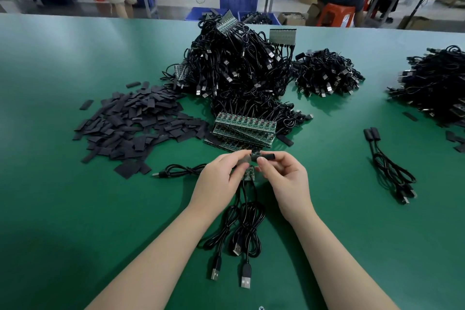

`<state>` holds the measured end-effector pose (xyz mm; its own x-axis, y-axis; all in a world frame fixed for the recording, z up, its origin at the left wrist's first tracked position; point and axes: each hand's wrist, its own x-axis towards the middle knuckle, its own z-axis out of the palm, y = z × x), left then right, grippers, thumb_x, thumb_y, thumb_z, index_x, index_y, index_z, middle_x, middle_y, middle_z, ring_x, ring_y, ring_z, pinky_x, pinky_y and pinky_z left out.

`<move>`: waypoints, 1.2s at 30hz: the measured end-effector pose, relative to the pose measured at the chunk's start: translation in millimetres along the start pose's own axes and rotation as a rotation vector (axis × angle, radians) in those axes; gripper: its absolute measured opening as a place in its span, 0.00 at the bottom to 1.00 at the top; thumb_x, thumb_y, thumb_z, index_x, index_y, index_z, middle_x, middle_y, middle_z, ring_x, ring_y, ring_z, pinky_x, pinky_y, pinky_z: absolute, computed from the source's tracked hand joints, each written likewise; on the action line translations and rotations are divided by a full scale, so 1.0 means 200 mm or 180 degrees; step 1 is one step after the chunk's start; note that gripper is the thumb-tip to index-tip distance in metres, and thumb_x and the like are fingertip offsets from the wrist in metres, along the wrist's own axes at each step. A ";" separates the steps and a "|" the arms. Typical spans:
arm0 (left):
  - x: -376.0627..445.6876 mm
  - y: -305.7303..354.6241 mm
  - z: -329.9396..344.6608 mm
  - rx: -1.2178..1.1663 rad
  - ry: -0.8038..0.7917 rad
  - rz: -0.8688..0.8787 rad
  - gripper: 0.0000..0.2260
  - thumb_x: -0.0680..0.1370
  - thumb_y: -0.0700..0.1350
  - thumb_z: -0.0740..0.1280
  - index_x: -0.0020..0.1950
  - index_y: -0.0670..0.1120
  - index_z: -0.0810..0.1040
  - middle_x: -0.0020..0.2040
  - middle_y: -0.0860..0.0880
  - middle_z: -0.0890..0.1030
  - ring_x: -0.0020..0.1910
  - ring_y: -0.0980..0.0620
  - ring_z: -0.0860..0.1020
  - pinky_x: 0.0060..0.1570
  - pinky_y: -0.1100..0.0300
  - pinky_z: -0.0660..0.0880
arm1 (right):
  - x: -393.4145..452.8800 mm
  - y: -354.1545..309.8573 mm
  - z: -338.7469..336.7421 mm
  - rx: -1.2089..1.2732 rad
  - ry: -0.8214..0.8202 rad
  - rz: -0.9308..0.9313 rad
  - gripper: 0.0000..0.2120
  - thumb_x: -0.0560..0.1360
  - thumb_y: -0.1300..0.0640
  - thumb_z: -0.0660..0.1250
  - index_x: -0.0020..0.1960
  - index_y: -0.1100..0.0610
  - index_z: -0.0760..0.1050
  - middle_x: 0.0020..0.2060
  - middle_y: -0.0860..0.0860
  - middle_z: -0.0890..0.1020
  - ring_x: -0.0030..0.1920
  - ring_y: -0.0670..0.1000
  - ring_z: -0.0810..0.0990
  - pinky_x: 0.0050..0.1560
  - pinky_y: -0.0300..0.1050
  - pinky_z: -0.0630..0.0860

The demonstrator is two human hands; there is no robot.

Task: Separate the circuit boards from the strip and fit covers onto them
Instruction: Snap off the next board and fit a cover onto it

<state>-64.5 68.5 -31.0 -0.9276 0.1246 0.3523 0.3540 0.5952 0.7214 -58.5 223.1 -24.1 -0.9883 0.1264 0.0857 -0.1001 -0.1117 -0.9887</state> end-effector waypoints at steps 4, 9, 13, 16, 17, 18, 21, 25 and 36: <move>0.00 0.00 0.00 -0.0015 -0.0049 -0.0026 0.15 0.81 0.46 0.65 0.68 0.51 0.76 0.59 0.52 0.81 0.57 0.56 0.78 0.57 0.62 0.74 | 0.00 -0.01 0.00 -0.0086 -0.0030 -0.0095 0.11 0.75 0.63 0.73 0.45 0.46 0.83 0.39 0.51 0.86 0.42 0.51 0.84 0.45 0.37 0.79; 0.00 0.00 0.00 -0.0026 -0.0082 0.0077 0.15 0.81 0.46 0.65 0.68 0.51 0.77 0.58 0.51 0.81 0.56 0.56 0.78 0.57 0.61 0.74 | -0.01 -0.01 0.00 -0.0123 -0.0046 -0.0144 0.12 0.75 0.64 0.72 0.46 0.46 0.83 0.40 0.49 0.86 0.43 0.48 0.85 0.44 0.35 0.78; 0.00 -0.01 0.00 -0.0087 -0.0092 0.0086 0.14 0.81 0.46 0.65 0.67 0.52 0.77 0.59 0.52 0.81 0.58 0.57 0.77 0.59 0.63 0.73 | 0.00 -0.01 -0.01 -0.0223 -0.0102 -0.0142 0.12 0.75 0.62 0.72 0.45 0.44 0.83 0.42 0.53 0.86 0.42 0.49 0.84 0.46 0.41 0.80; 0.00 -0.01 0.00 -0.0105 -0.0097 0.0085 0.14 0.81 0.44 0.65 0.67 0.50 0.78 0.59 0.52 0.81 0.58 0.57 0.77 0.59 0.63 0.73 | 0.01 -0.01 -0.02 -0.0233 -0.0237 -0.0095 0.10 0.75 0.62 0.72 0.46 0.47 0.84 0.43 0.52 0.87 0.44 0.48 0.84 0.47 0.39 0.80; 0.00 -0.01 0.00 -0.0098 -0.0105 0.0091 0.15 0.81 0.44 0.65 0.67 0.50 0.78 0.59 0.51 0.81 0.58 0.56 0.77 0.59 0.63 0.72 | 0.01 -0.01 -0.03 -0.0242 -0.0282 -0.0091 0.10 0.75 0.62 0.72 0.46 0.47 0.84 0.44 0.52 0.87 0.44 0.47 0.84 0.47 0.38 0.80; 0.00 0.00 0.00 -0.0082 -0.0125 0.0105 0.15 0.81 0.44 0.65 0.68 0.49 0.77 0.59 0.51 0.81 0.58 0.56 0.77 0.59 0.64 0.72 | 0.01 -0.01 -0.03 -0.0259 -0.0321 -0.0089 0.10 0.75 0.62 0.73 0.46 0.47 0.84 0.44 0.51 0.87 0.44 0.47 0.84 0.46 0.37 0.79; 0.00 0.00 0.00 -0.0006 -0.0210 0.0182 0.17 0.81 0.44 0.64 0.70 0.49 0.75 0.60 0.50 0.81 0.59 0.54 0.77 0.59 0.62 0.72 | 0.01 0.00 -0.03 -0.0329 -0.0381 -0.0067 0.08 0.75 0.61 0.73 0.45 0.47 0.84 0.42 0.49 0.86 0.41 0.45 0.82 0.44 0.35 0.78; -0.02 0.03 0.00 -0.0023 -0.0054 0.0139 0.14 0.81 0.47 0.65 0.67 0.52 0.77 0.55 0.53 0.83 0.55 0.57 0.78 0.55 0.59 0.75 | 0.02 0.00 -0.04 -0.0323 -0.0295 0.0004 0.03 0.74 0.57 0.74 0.42 0.52 0.82 0.36 0.49 0.83 0.37 0.45 0.79 0.39 0.37 0.76; -0.02 0.02 0.00 0.0107 0.0308 0.0314 0.14 0.76 0.50 0.72 0.61 0.52 0.80 0.48 0.58 0.81 0.49 0.60 0.77 0.49 0.64 0.75 | 0.02 0.03 -0.03 -0.0272 -0.0115 -0.0085 0.08 0.74 0.61 0.74 0.45 0.47 0.82 0.32 0.46 0.77 0.33 0.45 0.74 0.35 0.36 0.73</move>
<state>-58.9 70.9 -29.6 -0.8720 0.1078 0.4775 0.4372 0.6103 0.6606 -62.4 229.5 -30.4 -0.9891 0.0924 0.1149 -0.1176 -0.0240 -0.9928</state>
